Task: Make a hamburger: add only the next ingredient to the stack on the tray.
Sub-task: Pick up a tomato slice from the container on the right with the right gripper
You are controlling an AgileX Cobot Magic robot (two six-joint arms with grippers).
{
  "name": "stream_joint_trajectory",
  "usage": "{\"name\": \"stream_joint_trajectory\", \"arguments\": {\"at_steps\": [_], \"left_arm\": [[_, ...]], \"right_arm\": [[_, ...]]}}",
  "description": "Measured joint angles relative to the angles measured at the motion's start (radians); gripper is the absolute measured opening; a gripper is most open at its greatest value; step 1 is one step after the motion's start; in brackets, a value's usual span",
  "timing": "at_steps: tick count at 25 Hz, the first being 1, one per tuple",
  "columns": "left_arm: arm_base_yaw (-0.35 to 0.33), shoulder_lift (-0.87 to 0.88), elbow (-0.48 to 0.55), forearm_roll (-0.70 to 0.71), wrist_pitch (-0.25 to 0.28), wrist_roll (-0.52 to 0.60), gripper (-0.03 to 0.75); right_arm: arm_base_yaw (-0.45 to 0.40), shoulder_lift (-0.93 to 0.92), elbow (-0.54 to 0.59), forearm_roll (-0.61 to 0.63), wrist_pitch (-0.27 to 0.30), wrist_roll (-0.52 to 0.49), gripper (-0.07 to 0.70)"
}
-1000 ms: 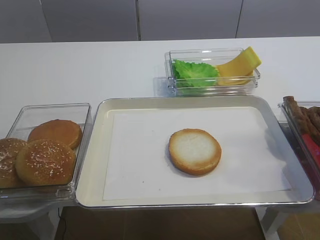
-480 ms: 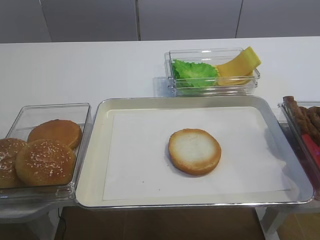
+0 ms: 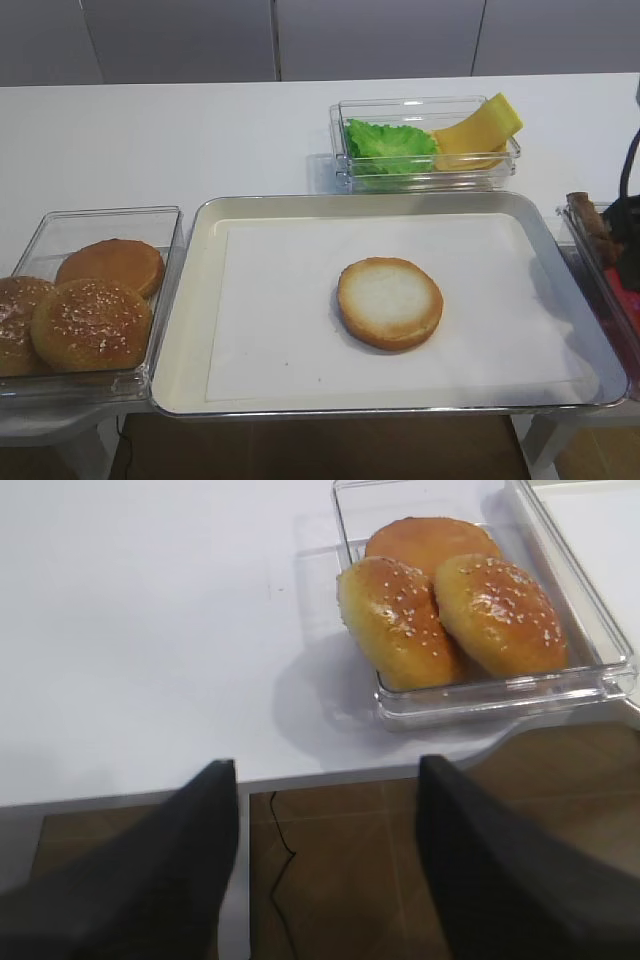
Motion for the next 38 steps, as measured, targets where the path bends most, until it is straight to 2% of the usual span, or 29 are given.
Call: {"name": "stream_joint_trajectory", "arguments": {"at_steps": [16, 22, 31, 38], "left_arm": [[0.000, 0.000, 0.000, -0.004, 0.000, 0.000, 0.422], [0.000, 0.000, 0.000, -0.005, 0.000, 0.000, 0.422], [0.000, 0.000, 0.000, -0.008, 0.000, 0.000, 0.422], [0.000, 0.000, 0.000, -0.008, 0.000, 0.000, 0.422]], "right_arm": [[0.006, 0.154, 0.000, -0.043, -0.041, -0.023, 0.326], [0.006, 0.169, 0.000, -0.041, -0.045, -0.047, 0.209], [0.006, 0.169, 0.000, -0.037, -0.047, -0.047, 0.076], [0.006, 0.169, 0.000, -0.033, -0.048, -0.047, 0.061]]}}
